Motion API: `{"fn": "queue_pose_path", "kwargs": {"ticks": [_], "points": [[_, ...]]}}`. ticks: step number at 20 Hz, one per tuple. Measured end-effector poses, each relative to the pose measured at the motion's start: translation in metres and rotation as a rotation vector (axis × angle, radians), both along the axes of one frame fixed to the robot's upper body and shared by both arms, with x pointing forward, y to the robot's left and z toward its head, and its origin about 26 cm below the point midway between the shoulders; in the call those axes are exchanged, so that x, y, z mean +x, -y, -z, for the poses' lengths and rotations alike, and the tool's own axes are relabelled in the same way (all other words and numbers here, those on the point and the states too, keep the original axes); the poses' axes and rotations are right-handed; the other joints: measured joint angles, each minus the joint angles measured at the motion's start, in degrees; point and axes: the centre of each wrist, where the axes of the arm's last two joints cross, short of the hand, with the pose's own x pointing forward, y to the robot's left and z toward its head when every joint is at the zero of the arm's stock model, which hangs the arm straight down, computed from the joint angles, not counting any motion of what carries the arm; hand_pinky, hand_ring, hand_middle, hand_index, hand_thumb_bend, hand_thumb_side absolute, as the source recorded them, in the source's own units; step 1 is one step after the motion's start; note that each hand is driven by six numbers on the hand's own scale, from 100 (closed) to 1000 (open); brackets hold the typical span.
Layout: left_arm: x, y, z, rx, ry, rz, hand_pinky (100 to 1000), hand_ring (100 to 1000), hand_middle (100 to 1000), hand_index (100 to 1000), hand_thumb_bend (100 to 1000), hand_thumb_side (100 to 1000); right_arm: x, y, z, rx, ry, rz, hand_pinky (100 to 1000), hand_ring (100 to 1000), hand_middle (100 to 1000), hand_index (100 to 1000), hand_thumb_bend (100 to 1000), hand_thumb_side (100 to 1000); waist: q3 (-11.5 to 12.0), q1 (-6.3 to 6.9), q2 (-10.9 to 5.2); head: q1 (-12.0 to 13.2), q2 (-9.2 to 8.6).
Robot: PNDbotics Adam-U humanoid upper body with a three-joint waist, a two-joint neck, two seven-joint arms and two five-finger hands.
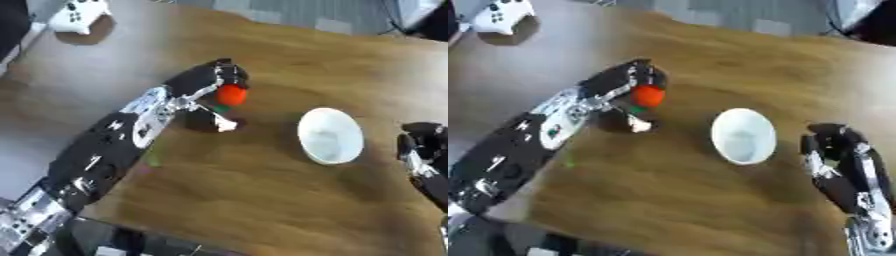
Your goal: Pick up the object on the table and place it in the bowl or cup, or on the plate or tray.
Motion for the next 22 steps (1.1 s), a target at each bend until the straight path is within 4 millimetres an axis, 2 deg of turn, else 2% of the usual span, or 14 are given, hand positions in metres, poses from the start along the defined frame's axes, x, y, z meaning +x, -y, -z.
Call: {"fn": "queue_pose_path", "kwargs": {"ticks": [4, 5, 6, 7, 12, 13, 14, 15, 16, 17, 18, 19, 20, 22], "points": [[0.0012, -0.0017, -0.0008, 0.008, -0.001, -0.003, 1000, 808, 778, 772, 438, 565, 0.0004, -0.0009, -0.0008, -0.001, 0.004, -0.005, 140, 372, 441, 667, 331, 306, -0.11, -0.05, 0.05, 0.07, -0.02], [0.0014, -0.0016, -0.0011, 0.009, 0.000, -0.003, 1000, 724, 749, 757, 423, 531, 0.0004, -0.0009, -0.0008, -0.001, 0.004, -0.006, 140, 372, 441, 667, 331, 306, -0.11, -0.08, 0.11, 0.09, -0.02], [0.0016, -0.0017, -0.0011, 0.010, 0.000, -0.004, 1000, 724, 749, 757, 423, 531, 0.0004, -0.0009, -0.0009, -0.001, 0.004, -0.006, 140, 372, 441, 667, 331, 306, -0.11, -0.09, 0.16, 0.12, -0.02], [0.0017, -0.0021, -0.0008, 0.009, 0.000, -0.005, 990, 539, 593, 666, 401, 437, 0.0005, -0.0010, -0.0009, -0.001, 0.004, -0.006, 140, 372, 440, 667, 330, 306, -0.11, -0.10, 0.18, 0.17, -0.02], [0.0021, -0.0045, 0.0019, 0.012, 0.001, -0.024, 982, 519, 513, 608, 384, 364, 0.0005, -0.0010, -0.0009, 0.000, 0.005, -0.007, 140, 372, 440, 667, 319, 310, -0.11, -0.10, 0.24, 0.20, -0.02], [0.0022, -0.0051, 0.0027, 0.016, -0.001, -0.028, 943, 483, 472, 563, 335, 327, 0.0005, -0.0010, -0.0009, 0.000, 0.005, -0.007, 140, 372, 439, 667, 327, 305, -0.11, -0.10, 0.25, 0.21, -0.02], [0.0022, -0.0056, 0.0034, 0.019, -0.002, -0.030, 943, 483, 472, 563, 335, 327, 0.0005, -0.0010, -0.0009, 0.000, 0.005, -0.007, 140, 372, 439, 667, 327, 305, -0.10, -0.10, 0.25, 0.21, -0.02], [0.0023, -0.0059, 0.0037, 0.019, -0.002, -0.032, 880, 419, 392, 449, 260, 226, 0.0005, -0.0010, -0.0009, 0.000, 0.005, -0.008, 140, 372, 439, 667, 326, 305, -0.10, -0.10, 0.26, 0.21, -0.01], [0.0023, -0.0061, 0.0041, 0.021, -0.001, -0.034, 889, 429, 407, 473, 269, 238, 0.0005, -0.0010, -0.0009, 0.001, 0.005, -0.008, 140, 372, 439, 667, 326, 305, -0.10, -0.10, 0.26, 0.21, -0.01], [0.0023, -0.0064, 0.0044, 0.022, -0.001, -0.036, 833, 365, 320, 362, 240, 202, 0.0005, -0.0010, -0.0009, 0.002, 0.004, -0.008, 140, 372, 439, 667, 325, 305, -0.10, -0.10, 0.26, 0.21, -0.01], [0.0024, -0.0067, 0.0049, 0.023, -0.002, -0.038, 842, 375, 335, 376, 242, 209, 0.0005, -0.0010, -0.0009, 0.002, 0.004, -0.008, 140, 372, 439, 667, 326, 305, -0.10, -0.10, 0.26, 0.21, 0.00], [0.0024, -0.0068, 0.0049, 0.022, -0.001, -0.040, 797, 328, 270, 320, 248, 144, 0.0005, -0.0010, -0.0009, 0.003, 0.004, -0.008, 140, 372, 439, 667, 325, 304, -0.09, -0.10, 0.26, 0.21, 0.00], [0.0024, -0.0067, 0.0049, 0.021, 0.000, -0.041, 800, 333, 273, 322, 246, 153, 0.0005, -0.0009, -0.0009, 0.003, 0.004, -0.008, 140, 372, 439, 667, 325, 304, -0.08, -0.10, 0.26, 0.21, 0.01], [0.0025, -0.0067, 0.0047, 0.021, 0.001, -0.043, 757, 296, 232, 290, 283, 100, 0.0005, -0.0009, -0.0009, 0.003, 0.004, -0.008, 140, 372, 438, 667, 324, 304, -0.07, -0.10, 0.26, 0.21, 0.02]]}}
